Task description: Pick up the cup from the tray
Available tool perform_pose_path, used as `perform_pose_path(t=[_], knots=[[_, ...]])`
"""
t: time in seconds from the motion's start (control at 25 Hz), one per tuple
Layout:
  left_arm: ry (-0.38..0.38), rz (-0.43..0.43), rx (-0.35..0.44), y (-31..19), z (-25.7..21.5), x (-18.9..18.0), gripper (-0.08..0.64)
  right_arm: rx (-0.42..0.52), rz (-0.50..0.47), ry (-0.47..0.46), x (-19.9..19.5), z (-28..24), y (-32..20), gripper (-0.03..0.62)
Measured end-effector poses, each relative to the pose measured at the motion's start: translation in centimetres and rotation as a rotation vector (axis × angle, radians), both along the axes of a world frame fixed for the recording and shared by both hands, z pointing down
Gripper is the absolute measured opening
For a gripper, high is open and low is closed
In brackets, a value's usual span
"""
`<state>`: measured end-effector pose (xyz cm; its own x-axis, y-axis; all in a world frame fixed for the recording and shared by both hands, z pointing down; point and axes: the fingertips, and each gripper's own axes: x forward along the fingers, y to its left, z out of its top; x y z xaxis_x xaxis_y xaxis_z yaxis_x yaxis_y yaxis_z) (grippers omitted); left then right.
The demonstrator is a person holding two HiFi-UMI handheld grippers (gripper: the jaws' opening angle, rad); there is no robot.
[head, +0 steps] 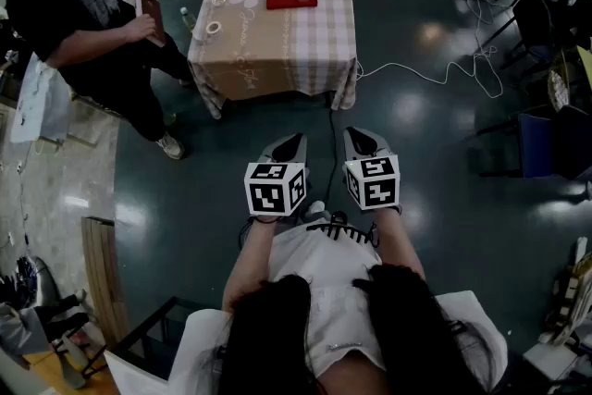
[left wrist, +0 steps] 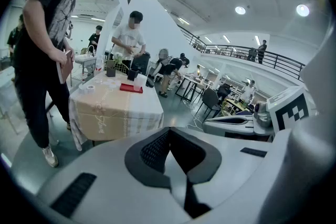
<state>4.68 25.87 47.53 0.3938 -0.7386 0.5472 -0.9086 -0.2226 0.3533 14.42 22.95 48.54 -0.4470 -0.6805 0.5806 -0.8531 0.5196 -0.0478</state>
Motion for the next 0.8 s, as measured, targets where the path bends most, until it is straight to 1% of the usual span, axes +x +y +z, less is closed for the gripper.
perform_pose_path(t=[0.24, 0.44, 0.6, 0.8], knots=[[-0.008, -0.002, -0.006, 0.1, 0.6, 0.4, 0.008, -0.007, 0.002, -0.01, 0.5, 0.4, -0.2, 0.007], [-0.085, 0.015, 0.011, 0.4, 1.0, 0.8, 0.008, -0.01, 0.004, -0.016, 1.0, 0.4, -0.3, 0.007], [-0.071, 0.024, 0.016, 0.3, 1.0, 1.5, 0.008, -0.01, 0.002, -0.019, 1.2, 0.5, -0.4, 0.008], [-0.046, 0.011, 0.02, 0.0, 0.5, 2.0, 0.008, -0.001, 0.005, -0.068, 1.7, 0.1, -0.8, 0.009]])
